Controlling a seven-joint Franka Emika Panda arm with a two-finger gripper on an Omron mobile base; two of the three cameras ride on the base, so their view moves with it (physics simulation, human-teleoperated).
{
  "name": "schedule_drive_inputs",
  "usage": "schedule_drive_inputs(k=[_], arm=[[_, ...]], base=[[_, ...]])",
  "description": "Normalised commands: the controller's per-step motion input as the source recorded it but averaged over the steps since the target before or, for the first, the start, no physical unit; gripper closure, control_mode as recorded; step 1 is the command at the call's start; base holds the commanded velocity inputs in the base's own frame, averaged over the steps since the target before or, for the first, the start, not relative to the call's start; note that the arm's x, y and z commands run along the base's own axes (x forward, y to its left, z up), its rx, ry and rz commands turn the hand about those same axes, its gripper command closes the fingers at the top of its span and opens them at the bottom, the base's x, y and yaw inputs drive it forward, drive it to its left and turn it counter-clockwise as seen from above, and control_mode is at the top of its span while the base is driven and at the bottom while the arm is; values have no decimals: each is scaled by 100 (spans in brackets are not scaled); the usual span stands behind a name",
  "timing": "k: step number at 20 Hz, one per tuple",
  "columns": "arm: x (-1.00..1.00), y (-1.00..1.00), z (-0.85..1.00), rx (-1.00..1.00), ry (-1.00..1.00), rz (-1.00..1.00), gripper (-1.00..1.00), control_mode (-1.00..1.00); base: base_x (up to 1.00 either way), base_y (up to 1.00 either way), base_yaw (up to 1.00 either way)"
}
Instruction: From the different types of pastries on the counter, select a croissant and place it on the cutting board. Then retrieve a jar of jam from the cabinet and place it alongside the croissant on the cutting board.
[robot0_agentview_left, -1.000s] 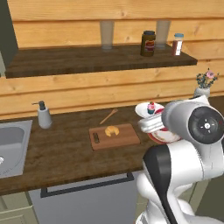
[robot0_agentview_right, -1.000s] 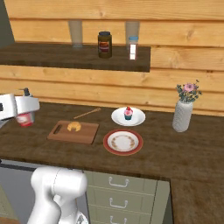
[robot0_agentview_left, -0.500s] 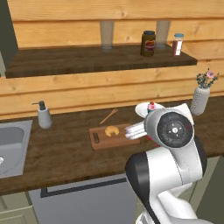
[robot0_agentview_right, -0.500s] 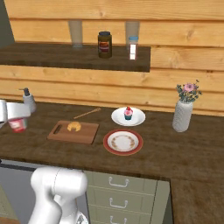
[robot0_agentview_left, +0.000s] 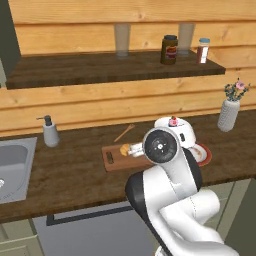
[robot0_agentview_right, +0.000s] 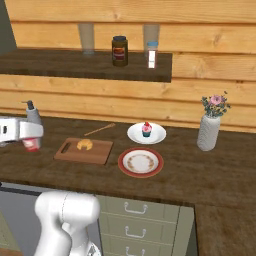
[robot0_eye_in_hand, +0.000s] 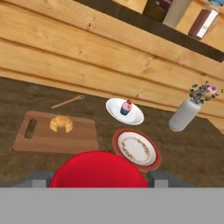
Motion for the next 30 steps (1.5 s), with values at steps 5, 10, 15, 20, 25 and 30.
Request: schedule_drive_inputs(k=[5,10,15,20,25,30], arm=[[65,0,-65,0,-2,-14,100,-100],[43,0,-55,0,-3,-12,100,-100],[52,2,-45,0,-1,-10,100,-100],[72,0,-26,0,0,-11,100,-100],[68,0,-25,0,0,-9,100,-100],[46,5,-37,0,0,-8,100,-100]], base=[[0,0,0],[0,0,0],[0,0,0],[0,0,0],[0,0,0],[0,0,0]])
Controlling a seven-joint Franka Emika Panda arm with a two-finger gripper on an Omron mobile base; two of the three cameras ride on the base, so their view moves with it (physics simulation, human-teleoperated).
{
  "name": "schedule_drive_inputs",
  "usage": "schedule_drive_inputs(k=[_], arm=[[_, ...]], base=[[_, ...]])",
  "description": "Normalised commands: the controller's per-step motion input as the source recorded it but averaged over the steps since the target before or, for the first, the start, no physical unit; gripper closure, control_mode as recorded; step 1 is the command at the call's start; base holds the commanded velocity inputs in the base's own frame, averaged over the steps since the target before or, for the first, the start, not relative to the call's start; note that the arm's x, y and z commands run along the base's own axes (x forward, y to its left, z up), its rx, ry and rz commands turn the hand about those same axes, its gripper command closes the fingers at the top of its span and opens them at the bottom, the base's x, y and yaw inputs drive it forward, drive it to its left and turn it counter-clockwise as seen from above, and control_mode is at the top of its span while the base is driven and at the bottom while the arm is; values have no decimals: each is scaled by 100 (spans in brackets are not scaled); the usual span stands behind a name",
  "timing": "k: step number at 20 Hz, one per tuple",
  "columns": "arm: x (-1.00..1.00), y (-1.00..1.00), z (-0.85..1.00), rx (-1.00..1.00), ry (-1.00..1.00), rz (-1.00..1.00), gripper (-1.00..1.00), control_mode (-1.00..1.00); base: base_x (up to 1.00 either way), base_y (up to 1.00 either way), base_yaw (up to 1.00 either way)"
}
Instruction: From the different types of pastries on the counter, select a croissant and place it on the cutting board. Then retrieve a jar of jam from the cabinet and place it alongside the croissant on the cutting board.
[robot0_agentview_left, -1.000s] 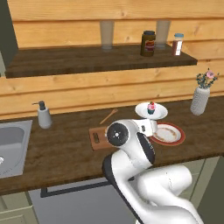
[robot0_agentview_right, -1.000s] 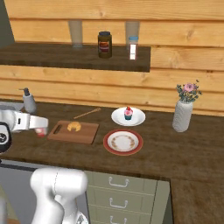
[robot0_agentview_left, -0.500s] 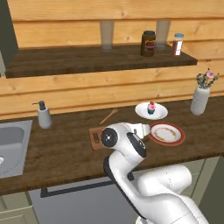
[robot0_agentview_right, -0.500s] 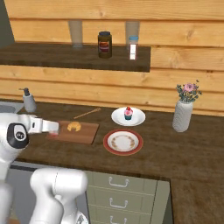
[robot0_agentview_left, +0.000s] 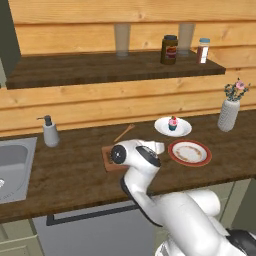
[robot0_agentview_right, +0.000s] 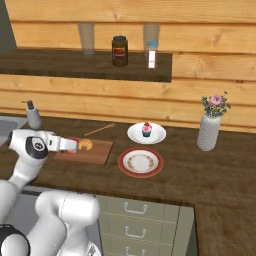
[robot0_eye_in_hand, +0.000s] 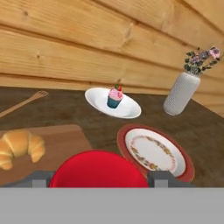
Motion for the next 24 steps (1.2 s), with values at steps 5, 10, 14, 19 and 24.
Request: schedule_drive_inputs(k=[5,10,14,19,24], arm=[[34,14,-35,0,0,-8,100,-100],[51,13,-26,0,0,-9,100,-100],[51,9,-22,0,0,-8,100,-100],[35,5,-22,0,0,-7,100,-100],[9,0,-20,0,0,-6,100,-100]], base=[[0,0,0],[0,0,0],[0,0,0],[0,0,0],[0,0,0]])
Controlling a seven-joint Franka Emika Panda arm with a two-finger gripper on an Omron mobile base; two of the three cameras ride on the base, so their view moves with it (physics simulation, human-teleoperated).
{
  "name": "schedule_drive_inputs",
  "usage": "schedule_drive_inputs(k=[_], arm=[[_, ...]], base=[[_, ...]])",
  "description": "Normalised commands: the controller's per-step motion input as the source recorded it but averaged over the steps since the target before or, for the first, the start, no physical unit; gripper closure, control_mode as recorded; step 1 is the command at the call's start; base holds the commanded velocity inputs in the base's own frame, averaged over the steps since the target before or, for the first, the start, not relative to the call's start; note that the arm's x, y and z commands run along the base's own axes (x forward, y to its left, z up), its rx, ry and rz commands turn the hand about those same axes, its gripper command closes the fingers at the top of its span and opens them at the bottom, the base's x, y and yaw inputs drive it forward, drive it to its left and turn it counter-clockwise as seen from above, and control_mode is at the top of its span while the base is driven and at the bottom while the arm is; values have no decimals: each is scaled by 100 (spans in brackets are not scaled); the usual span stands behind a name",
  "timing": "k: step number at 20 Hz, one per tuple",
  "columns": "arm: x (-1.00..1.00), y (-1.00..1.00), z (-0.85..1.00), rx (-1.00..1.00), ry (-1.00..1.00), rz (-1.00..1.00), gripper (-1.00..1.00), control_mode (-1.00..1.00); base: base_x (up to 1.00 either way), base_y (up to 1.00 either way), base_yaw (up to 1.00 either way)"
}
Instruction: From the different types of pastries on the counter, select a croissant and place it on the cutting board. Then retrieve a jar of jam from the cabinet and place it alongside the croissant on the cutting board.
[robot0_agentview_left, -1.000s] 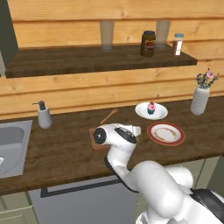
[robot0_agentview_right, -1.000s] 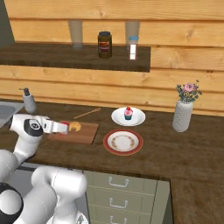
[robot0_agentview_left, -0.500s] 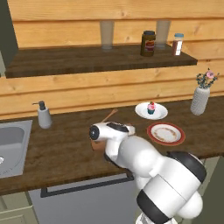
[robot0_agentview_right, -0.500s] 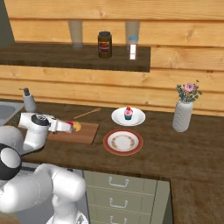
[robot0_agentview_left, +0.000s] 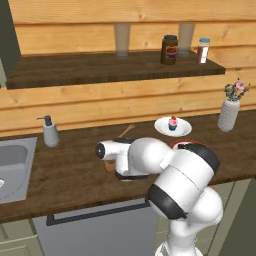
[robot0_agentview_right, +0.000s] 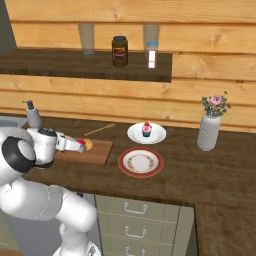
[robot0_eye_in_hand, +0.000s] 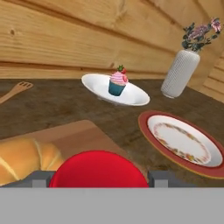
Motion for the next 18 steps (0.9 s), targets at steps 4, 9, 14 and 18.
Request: schedule_drive_inputs(k=[4,9,14,18], arm=[[2,0,-20,0,0,-6,100,-100],[20,0,-15,0,0,-5,100,-100],[32,0,-17,0,-2,-5,100,-100],[21,0,-19,0,-1,-4,100,-100]], base=[[0,0,0],[0,0,0],[0,0,0],[0,0,0]])
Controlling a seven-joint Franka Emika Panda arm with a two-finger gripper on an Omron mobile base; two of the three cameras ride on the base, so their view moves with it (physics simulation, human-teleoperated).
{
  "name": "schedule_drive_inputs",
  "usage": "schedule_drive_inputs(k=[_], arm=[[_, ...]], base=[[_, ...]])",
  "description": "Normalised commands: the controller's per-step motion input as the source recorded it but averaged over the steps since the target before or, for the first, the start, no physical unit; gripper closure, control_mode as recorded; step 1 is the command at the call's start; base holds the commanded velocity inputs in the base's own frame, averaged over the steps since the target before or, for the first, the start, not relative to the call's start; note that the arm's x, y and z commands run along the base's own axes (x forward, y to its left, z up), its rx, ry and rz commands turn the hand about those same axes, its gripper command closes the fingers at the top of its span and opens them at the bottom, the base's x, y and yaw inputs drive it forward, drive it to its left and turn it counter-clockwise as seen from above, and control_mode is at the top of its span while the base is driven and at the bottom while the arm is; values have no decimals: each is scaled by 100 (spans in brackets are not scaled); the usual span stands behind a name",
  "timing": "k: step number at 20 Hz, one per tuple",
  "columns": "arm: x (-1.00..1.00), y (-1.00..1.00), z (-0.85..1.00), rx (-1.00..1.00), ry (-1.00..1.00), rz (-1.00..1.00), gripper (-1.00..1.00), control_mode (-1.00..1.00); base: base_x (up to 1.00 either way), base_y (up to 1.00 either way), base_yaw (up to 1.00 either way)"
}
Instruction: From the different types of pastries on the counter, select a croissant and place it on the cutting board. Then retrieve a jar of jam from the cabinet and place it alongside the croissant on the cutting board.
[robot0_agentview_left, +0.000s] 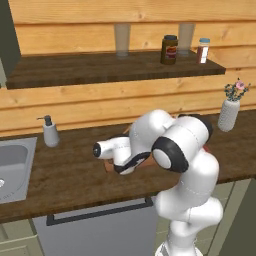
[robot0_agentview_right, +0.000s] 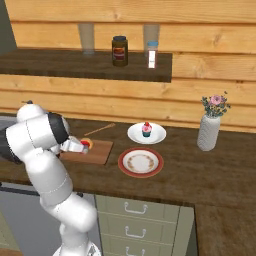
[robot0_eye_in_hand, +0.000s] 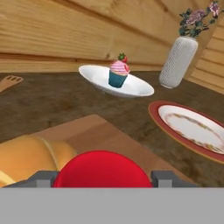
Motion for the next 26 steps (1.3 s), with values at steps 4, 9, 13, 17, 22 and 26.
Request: schedule_drive_inputs(k=[4,9,13,17,22,26], arm=[[8,0,-24,0,0,-4,100,-100],[11,6,-20,0,-3,-4,100,-100],[6,9,-11,0,-6,-3,-100,-100],[-13,0,1,0,-18,0,-100,-100],[-14,0,0,0,-16,0,-100,-100],[-7,0,0,0,-12,0,-100,-100]], base=[[0,0,0],[0,0,0],[0,0,0],[0,0,0],[0,0,0],[0,0,0]])
